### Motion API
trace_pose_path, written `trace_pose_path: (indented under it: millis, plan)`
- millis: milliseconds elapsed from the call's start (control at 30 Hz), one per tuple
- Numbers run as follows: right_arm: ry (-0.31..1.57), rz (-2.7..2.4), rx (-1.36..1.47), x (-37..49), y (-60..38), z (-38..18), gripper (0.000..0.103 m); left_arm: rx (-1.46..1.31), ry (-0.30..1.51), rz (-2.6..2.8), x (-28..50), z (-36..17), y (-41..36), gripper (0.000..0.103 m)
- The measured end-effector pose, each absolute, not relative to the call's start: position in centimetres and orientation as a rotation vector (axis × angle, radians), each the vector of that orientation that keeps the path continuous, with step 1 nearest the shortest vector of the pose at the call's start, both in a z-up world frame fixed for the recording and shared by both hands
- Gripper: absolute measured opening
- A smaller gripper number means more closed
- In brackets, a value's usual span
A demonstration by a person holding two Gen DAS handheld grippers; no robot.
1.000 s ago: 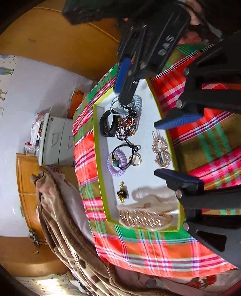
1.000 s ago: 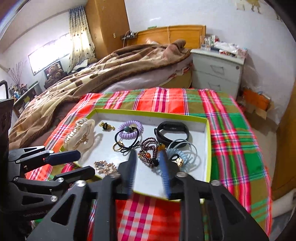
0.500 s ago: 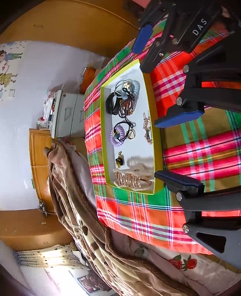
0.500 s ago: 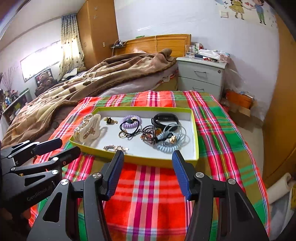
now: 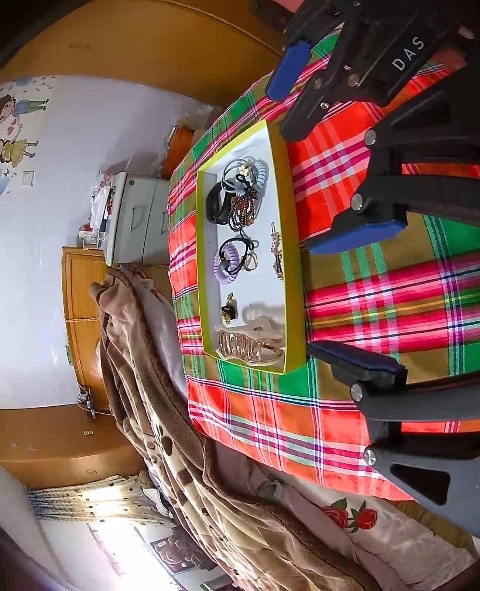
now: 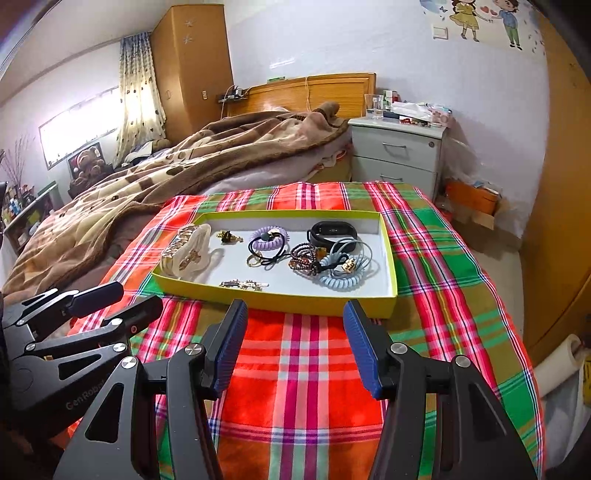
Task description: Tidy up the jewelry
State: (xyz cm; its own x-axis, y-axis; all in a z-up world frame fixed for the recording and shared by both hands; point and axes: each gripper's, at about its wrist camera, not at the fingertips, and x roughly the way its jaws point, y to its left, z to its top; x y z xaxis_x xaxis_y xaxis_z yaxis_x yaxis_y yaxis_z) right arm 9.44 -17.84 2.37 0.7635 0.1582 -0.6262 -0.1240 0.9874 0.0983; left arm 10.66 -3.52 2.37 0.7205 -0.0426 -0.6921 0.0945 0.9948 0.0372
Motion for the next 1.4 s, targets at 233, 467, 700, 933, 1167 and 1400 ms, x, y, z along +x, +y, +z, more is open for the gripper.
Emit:
trace_pose_path:
  millis: [233, 467, 700, 933, 1167, 1400]
  plan:
    - [0.682, 0.148, 0.054, 9.24, -17.65, 2.45, 0.055, 0.056, 0.752, -0.071, 10.23, 2.46, -3.32, 0.05]
    - [0.683, 0.147, 0.051, 9.12, -17.41, 2.59, 0.055, 0.048, 0.759, -0.072, 10.22, 2.41, -3.17, 0.05]
    - [0.684, 0.146, 0.054, 9.2, -17.27, 2.68, 0.055, 0.044, 0.767, -0.075, 10.11, 2.37, -3.07, 0.05]
    - [0.686, 0.145, 0.053, 9.17, -17.3, 2.73, 0.055, 0.041, 0.765, -0.073, 10.33, 2.53, -3.02, 0.05]
    - [0.682, 0.146, 0.056, 9.12, -17.25, 2.76, 0.055, 0.04, 0.765, -0.073, 10.33, 2.56, -3.1, 0.05]
    - [0.681, 0.146, 0.056, 9.13, -17.26, 2.78, 0.055, 0.039, 0.761, -0.074, 10.27, 2.62, -3.15, 0.05]
